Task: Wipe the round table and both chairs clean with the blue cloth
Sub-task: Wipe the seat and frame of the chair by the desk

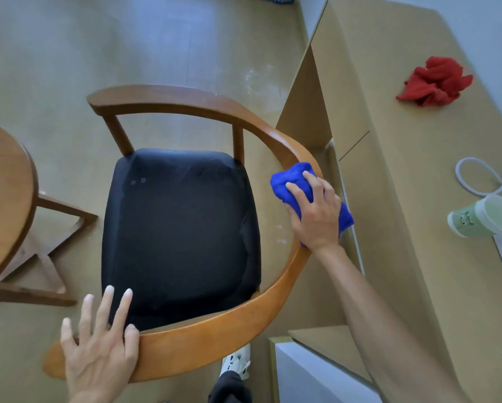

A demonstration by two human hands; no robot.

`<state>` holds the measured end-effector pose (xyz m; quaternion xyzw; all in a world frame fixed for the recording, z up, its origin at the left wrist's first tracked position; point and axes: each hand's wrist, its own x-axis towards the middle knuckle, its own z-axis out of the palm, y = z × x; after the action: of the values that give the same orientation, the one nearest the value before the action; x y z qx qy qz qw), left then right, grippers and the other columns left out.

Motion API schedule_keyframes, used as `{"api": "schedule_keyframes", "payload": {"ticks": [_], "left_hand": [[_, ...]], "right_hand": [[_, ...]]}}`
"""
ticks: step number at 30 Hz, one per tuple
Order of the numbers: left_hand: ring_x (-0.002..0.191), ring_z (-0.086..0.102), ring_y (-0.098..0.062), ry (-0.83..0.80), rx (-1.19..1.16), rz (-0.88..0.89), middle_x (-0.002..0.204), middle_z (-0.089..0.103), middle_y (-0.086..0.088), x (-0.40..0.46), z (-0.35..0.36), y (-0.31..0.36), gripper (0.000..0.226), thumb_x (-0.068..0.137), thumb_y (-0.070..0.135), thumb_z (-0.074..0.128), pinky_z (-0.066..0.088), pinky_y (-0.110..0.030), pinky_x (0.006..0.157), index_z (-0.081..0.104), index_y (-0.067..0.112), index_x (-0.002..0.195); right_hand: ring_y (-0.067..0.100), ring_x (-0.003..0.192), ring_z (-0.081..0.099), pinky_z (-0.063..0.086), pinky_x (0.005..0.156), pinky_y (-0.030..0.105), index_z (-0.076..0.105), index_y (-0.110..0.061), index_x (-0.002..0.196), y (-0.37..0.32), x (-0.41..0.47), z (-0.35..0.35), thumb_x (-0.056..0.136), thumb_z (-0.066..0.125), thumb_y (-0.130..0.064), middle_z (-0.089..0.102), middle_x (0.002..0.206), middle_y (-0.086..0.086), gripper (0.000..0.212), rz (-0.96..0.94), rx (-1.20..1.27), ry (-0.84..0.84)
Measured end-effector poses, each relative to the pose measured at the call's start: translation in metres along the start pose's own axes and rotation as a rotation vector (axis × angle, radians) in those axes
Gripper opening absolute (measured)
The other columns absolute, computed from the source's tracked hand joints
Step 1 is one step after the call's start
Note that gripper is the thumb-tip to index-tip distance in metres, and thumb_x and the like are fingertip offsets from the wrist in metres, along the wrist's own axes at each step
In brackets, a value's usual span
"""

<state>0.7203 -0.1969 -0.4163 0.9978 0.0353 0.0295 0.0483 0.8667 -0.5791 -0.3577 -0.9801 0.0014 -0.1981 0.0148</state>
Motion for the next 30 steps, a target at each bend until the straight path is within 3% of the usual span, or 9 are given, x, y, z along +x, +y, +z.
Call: {"api": "schedule_keyframes", "payload": {"ticks": [4,9,12,15,17,19,22,26,30], "left_hand": [[0.14,0.03,-0.039,-0.239,-0.06,0.059,0.149,0.041,-0.013,0.017,-0.019,0.057,0.061,0.088,0.035,0.027,0.022,-0.065,0.107,0.049,0.016,0.141],[0.144,0.026,-0.032,-0.355,-0.141,0.252,0.153,0.036,-0.006,0.029,-0.006,0.171,0.061,0.094,0.046,0.018,0.02,-0.06,0.113,0.041,0.023,0.146],[0.149,0.008,-0.03,-0.456,-0.143,0.348,0.16,0.019,-0.003,0.033,0.01,0.21,0.068,0.094,0.052,0.0,0.003,-0.057,0.117,0.024,0.028,0.152],[0.149,-0.002,-0.03,-0.533,-0.112,0.39,0.162,0.008,-0.003,0.027,0.02,0.22,0.071,0.092,0.055,-0.008,-0.004,-0.056,0.116,0.013,0.028,0.154],[0.149,0.007,-0.032,-0.538,-0.123,0.376,0.161,0.016,-0.005,0.022,0.017,0.22,0.07,0.093,0.055,-0.001,0.004,-0.058,0.117,0.022,0.026,0.152],[0.144,0.025,-0.035,-0.541,-0.145,0.391,0.155,0.033,-0.009,0.02,0.011,0.219,0.065,0.095,0.054,0.016,0.021,-0.062,0.113,0.04,0.023,0.146],[0.137,0.039,-0.037,-0.525,-0.197,0.407,0.147,0.045,-0.011,0.027,0.009,0.221,0.06,0.092,0.053,0.033,0.035,-0.063,0.105,0.052,0.02,0.139],[0.136,0.041,-0.036,-0.482,-0.194,0.399,0.147,0.046,-0.009,0.031,0.013,0.22,0.06,0.091,0.055,0.038,0.031,-0.061,0.109,0.052,0.022,0.139],[0.134,0.043,-0.036,-0.504,-0.213,0.383,0.146,0.046,-0.01,0.027,0.015,0.219,0.063,0.087,0.057,0.042,0.023,-0.056,0.105,0.054,0.021,0.137]], "right_hand": [[0.034,0.118,0.048,0.046,0.085,0.047,0.061,-0.019,0.122,-0.004,0.011,0.0,0.088,0.06,-0.034,0.049,0.138,0.012,0.037,0.136,0.094,0.007],[0.032,0.12,0.046,0.04,0.094,0.043,0.058,-0.02,0.126,-0.002,0.023,0.0,0.091,0.056,-0.035,0.045,0.141,0.009,0.039,0.249,0.208,-0.015],[0.031,0.119,0.045,0.04,0.098,0.042,0.055,-0.02,0.13,0.003,0.048,0.001,0.092,0.055,-0.035,0.043,0.141,0.006,0.041,0.383,0.346,-0.052],[0.031,0.121,0.046,0.041,0.095,0.042,0.055,-0.021,0.13,-0.01,0.016,-0.004,0.093,0.054,-0.037,0.043,0.143,0.009,0.041,0.323,0.178,-0.049],[0.034,0.124,0.046,0.042,0.094,0.044,0.058,-0.02,0.129,-0.022,-0.034,-0.007,0.093,0.057,-0.036,0.044,0.144,0.011,0.039,0.248,0.056,-0.044],[0.036,0.126,0.045,0.044,0.095,0.048,0.061,-0.019,0.127,-0.027,-0.074,-0.005,0.09,0.064,-0.033,0.045,0.144,0.014,0.04,0.228,0.036,-0.049],[0.037,0.125,0.046,0.044,0.095,0.049,0.06,-0.018,0.126,-0.015,-0.059,0.004,0.089,0.065,-0.032,0.044,0.143,0.015,0.04,0.225,0.055,-0.009],[0.034,0.118,0.049,0.044,0.09,0.046,0.058,-0.02,0.124,-0.007,0.02,0.013,0.086,0.064,-0.033,0.046,0.14,0.012,0.04,0.23,-0.013,-0.045],[0.032,0.116,0.045,0.039,0.092,0.044,0.052,-0.026,0.129,0.001,0.103,0.033,0.089,0.056,-0.041,0.039,0.143,0.006,0.043,0.218,0.003,-0.305]]}}
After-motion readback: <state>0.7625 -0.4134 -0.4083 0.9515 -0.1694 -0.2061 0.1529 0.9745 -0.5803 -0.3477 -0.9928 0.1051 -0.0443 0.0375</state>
